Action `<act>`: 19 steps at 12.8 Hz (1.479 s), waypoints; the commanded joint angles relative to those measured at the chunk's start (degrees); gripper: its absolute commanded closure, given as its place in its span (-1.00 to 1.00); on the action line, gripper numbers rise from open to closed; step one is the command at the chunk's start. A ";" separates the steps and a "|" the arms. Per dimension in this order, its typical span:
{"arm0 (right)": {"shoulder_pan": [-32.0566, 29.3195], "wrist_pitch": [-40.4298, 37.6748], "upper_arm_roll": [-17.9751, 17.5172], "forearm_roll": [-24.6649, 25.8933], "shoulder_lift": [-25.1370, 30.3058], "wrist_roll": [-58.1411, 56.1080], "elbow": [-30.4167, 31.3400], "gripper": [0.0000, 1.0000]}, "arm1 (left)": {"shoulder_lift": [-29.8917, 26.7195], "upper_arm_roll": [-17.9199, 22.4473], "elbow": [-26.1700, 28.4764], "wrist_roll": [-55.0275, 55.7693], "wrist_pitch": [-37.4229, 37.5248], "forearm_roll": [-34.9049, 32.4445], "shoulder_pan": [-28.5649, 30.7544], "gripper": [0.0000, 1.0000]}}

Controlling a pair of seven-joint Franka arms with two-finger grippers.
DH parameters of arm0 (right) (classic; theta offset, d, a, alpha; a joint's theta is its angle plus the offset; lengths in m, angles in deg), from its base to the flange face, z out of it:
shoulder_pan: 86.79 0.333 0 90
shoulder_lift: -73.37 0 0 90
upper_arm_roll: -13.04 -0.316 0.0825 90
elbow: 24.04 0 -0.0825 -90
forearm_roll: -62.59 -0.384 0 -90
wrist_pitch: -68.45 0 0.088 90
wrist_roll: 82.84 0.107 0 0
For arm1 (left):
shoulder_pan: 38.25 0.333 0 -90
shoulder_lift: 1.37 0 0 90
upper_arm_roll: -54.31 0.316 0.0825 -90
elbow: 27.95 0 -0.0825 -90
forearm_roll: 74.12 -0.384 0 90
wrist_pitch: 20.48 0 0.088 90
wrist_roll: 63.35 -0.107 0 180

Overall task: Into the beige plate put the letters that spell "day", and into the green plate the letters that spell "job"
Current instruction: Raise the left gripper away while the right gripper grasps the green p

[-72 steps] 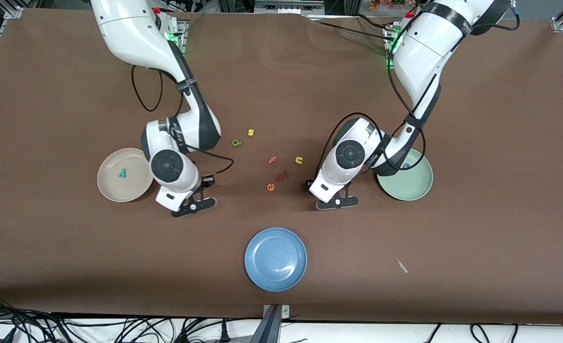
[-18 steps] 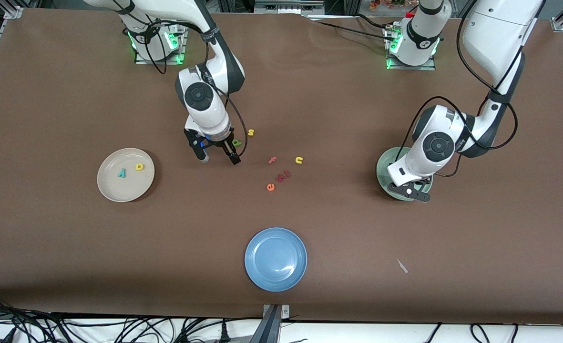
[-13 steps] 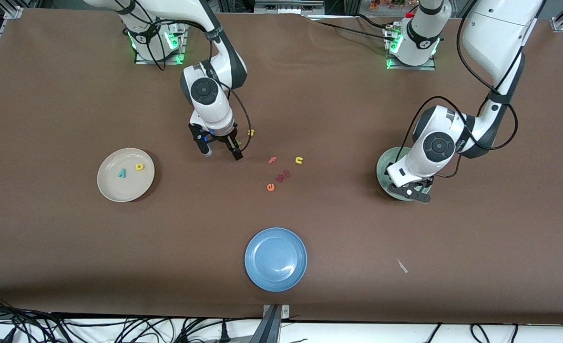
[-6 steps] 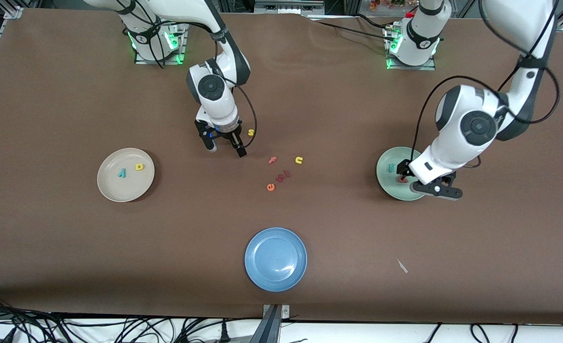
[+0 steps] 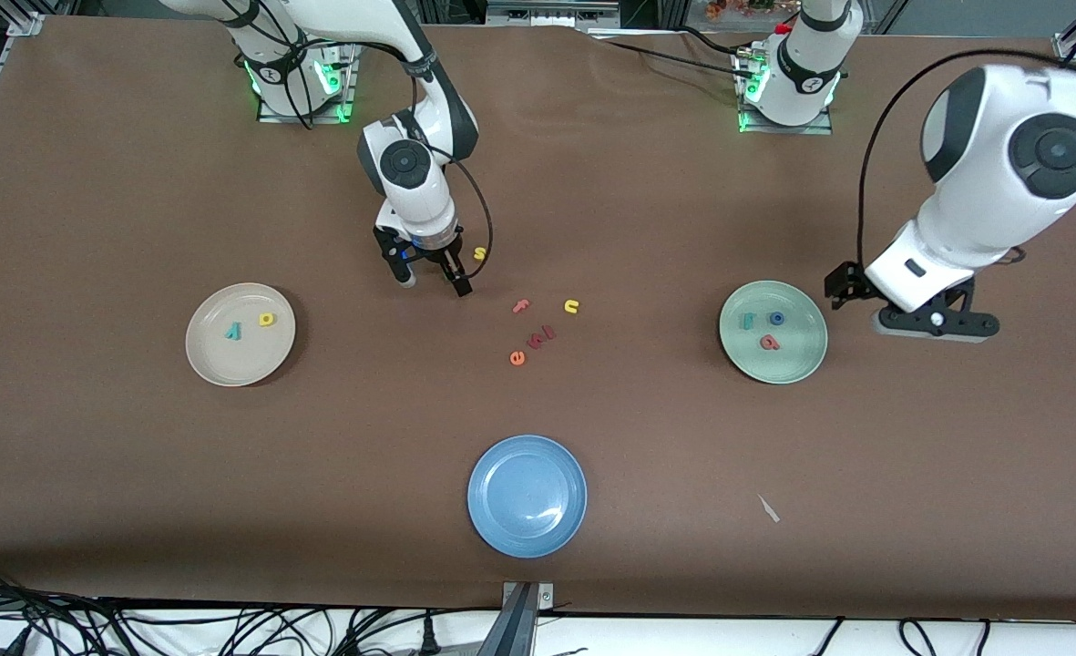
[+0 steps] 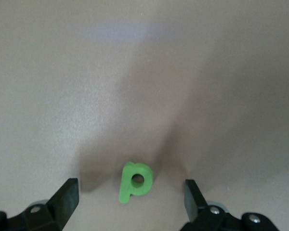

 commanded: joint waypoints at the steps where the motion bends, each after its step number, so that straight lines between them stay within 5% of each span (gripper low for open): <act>1: 0.56 1.44 -0.17 -0.88 0.56 0.97 1.10 -0.84 | -0.90 -1.02 -4.20 -0.69 8.57 1.71 -0.10 -1.00; 6: 0.56 1.36 -0.17 -0.88 0.56 0.62 1.10 -0.61 | -2.57 -0.15 -9.56 -0.07 11.84 1.71 0.69 -1.00; 8: 0.47 1.36 -0.17 -0.88 0.56 0.35 1.10 -0.61 | -3.18 3.09 -13.08 -0.51 11.93 5.02 0.51 -1.00; 10: 0.38 1.27 -0.17 -0.88 0.56 0.27 1.10 -0.61 | -4.33 5.82 -13.09 -0.69 12.46 10.65 0.42 -1.00; 13: -0.06 1.00 0.00 -0.88 0.56 -0.09 1.10 -0.53 | -8.63 6.35 -8.01 -3.41 12.29 9.62 -2.20 -1.00; 19: -0.59 0.83 0.09 -0.88 0.48 -0.26 1.10 -0.31 | -7.41 10.58 -8.09 -4.37 15.44 7.51 -4.94 -1.00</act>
